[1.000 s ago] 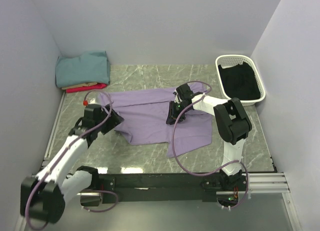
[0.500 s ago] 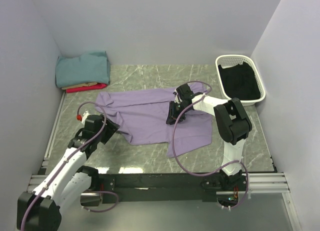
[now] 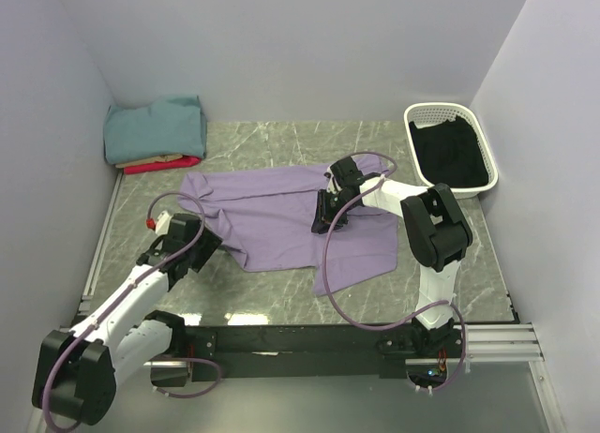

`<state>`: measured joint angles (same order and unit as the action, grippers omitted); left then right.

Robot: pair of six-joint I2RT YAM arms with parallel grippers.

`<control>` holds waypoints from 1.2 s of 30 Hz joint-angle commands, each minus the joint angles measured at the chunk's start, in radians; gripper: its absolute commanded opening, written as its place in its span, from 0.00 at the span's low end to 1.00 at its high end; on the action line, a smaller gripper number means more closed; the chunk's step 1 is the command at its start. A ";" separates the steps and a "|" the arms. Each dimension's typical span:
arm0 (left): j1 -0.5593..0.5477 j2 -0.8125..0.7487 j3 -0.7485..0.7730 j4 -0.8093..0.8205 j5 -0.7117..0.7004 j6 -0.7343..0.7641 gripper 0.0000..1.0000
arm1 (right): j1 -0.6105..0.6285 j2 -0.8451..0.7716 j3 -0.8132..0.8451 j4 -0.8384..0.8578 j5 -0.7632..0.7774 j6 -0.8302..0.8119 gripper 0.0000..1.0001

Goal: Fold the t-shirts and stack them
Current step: Fold the tshirt

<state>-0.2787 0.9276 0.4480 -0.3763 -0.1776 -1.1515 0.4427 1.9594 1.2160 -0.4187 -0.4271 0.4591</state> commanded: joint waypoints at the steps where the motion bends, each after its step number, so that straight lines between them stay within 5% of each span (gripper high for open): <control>1: -0.011 0.026 0.021 0.083 -0.037 -0.039 0.65 | -0.015 0.105 -0.085 -0.066 0.317 -0.097 0.37; 21: -0.031 0.152 0.011 0.203 -0.042 -0.060 0.50 | -0.016 0.108 -0.082 -0.069 0.306 -0.103 0.37; 36: -0.042 0.205 -0.003 0.255 -0.051 -0.064 0.17 | -0.016 0.113 -0.082 -0.071 0.301 -0.105 0.37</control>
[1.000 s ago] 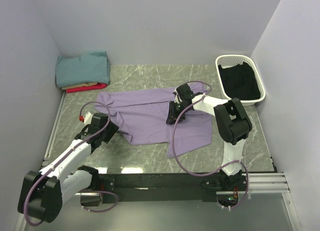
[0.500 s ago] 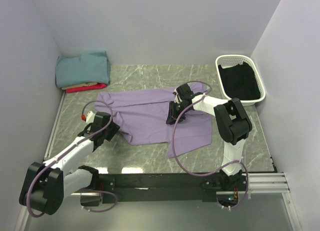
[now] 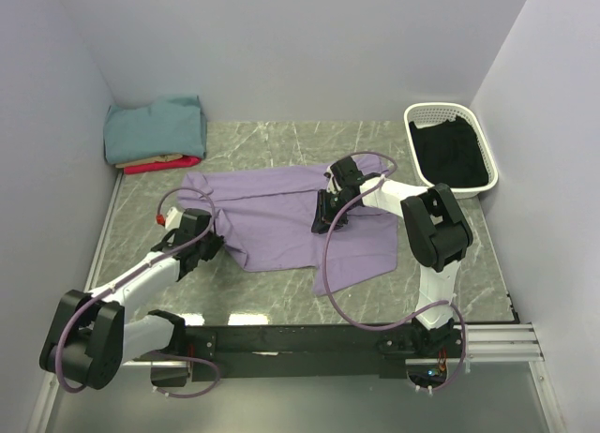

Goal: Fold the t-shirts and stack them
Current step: Fold the tshirt

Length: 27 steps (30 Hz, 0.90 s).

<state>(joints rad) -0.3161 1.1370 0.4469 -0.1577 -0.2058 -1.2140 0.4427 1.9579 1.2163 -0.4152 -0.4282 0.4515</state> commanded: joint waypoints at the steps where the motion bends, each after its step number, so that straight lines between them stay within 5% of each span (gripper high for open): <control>1: -0.005 -0.008 0.013 0.032 -0.024 0.008 0.13 | -0.016 0.111 -0.081 -0.074 0.302 -0.097 0.37; 4: -0.011 -0.034 0.103 -0.080 -0.072 0.080 0.01 | -0.016 0.116 -0.080 -0.077 0.301 -0.099 0.37; 13: -0.009 -0.191 0.382 -0.538 -0.242 0.257 0.01 | -0.012 0.139 -0.064 -0.096 0.302 -0.100 0.37; 18: -0.011 -0.172 0.427 -0.687 -0.202 0.249 0.08 | -0.007 0.134 -0.066 -0.094 0.301 -0.105 0.37; 20: -0.012 -0.172 0.415 -0.753 -0.192 0.228 0.03 | -0.006 0.133 -0.066 -0.093 0.301 -0.105 0.37; 27: -0.012 -0.284 0.406 -0.957 -0.129 0.160 0.15 | -0.006 0.136 -0.067 -0.094 0.299 -0.106 0.37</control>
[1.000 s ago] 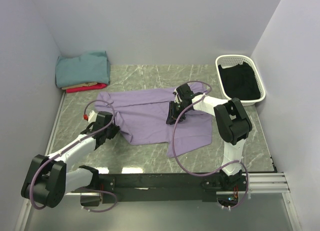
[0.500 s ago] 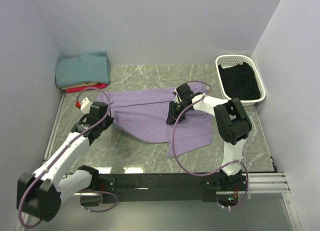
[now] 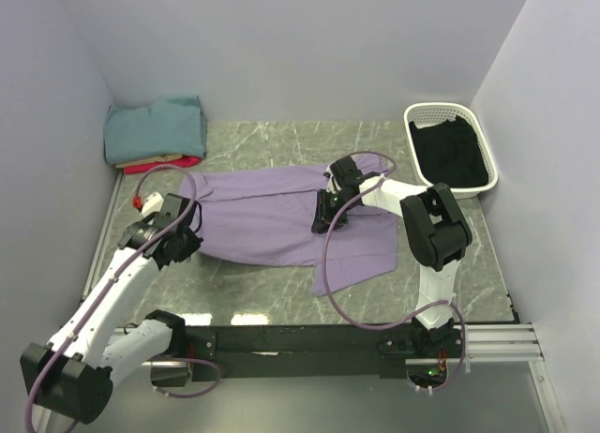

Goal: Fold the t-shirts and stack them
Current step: Fold the tshirt

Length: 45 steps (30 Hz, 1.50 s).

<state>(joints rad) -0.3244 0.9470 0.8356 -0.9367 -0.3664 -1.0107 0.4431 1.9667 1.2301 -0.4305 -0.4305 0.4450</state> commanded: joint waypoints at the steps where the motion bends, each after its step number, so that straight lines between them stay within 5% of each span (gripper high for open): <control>1: -0.004 -0.115 0.039 -0.212 0.034 -0.054 0.18 | -0.004 0.126 -0.081 -0.082 0.302 -0.101 0.37; 8: -0.004 -0.191 0.178 -0.422 -0.018 -0.089 0.34 | -0.006 0.133 -0.073 -0.085 0.305 -0.101 0.37; 13: -0.004 -0.203 0.123 -0.196 0.050 -0.020 0.48 | -0.003 0.097 -0.092 -0.059 0.338 -0.083 0.36; 20: -0.004 -0.038 -0.021 0.253 0.216 0.099 0.49 | -0.003 -0.119 -0.220 -0.043 0.423 -0.045 0.38; 25: -0.002 0.134 -0.001 0.381 0.144 0.156 0.47 | -0.004 -0.255 -0.251 -0.051 0.467 -0.037 0.37; 34: -0.002 0.397 -0.009 0.473 0.149 0.234 0.46 | -0.004 -0.624 -0.365 0.154 0.168 -0.101 0.41; 41: -0.005 0.527 -0.041 0.518 0.190 0.222 0.46 | -0.035 -0.631 -0.192 -0.167 0.559 -0.066 0.47; 45: -0.005 0.568 -0.050 0.513 0.187 0.239 0.46 | -0.078 -0.594 -0.237 -0.199 0.550 -0.022 0.47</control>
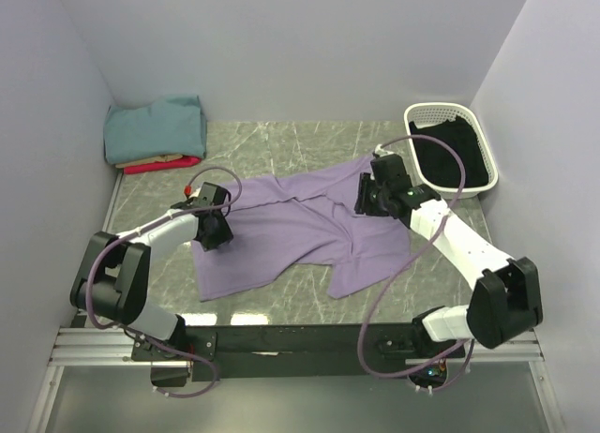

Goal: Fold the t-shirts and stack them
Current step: Fold the tshirt

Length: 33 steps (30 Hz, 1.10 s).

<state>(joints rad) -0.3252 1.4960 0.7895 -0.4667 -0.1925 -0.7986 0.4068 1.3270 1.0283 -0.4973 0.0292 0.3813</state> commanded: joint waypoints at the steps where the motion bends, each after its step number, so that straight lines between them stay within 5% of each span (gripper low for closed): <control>1: -0.005 0.036 -0.004 0.040 -0.002 0.035 0.46 | -0.048 0.047 -0.054 -0.116 0.087 0.054 0.47; 17: 0.000 0.076 0.028 -0.136 -0.166 -0.005 0.45 | -0.115 0.124 -0.266 -0.023 -0.003 0.148 0.46; 26: 0.113 0.075 0.099 -0.223 -0.286 -0.005 0.27 | -0.128 0.129 -0.298 -0.079 0.026 0.241 0.42; 33: 0.153 0.132 0.168 -0.248 -0.297 0.019 0.26 | -0.125 0.040 -0.303 -0.118 0.080 0.265 0.41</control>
<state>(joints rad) -0.1761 1.5993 0.9001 -0.6724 -0.4431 -0.7967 0.2871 1.4483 0.7483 -0.5606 0.0513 0.6327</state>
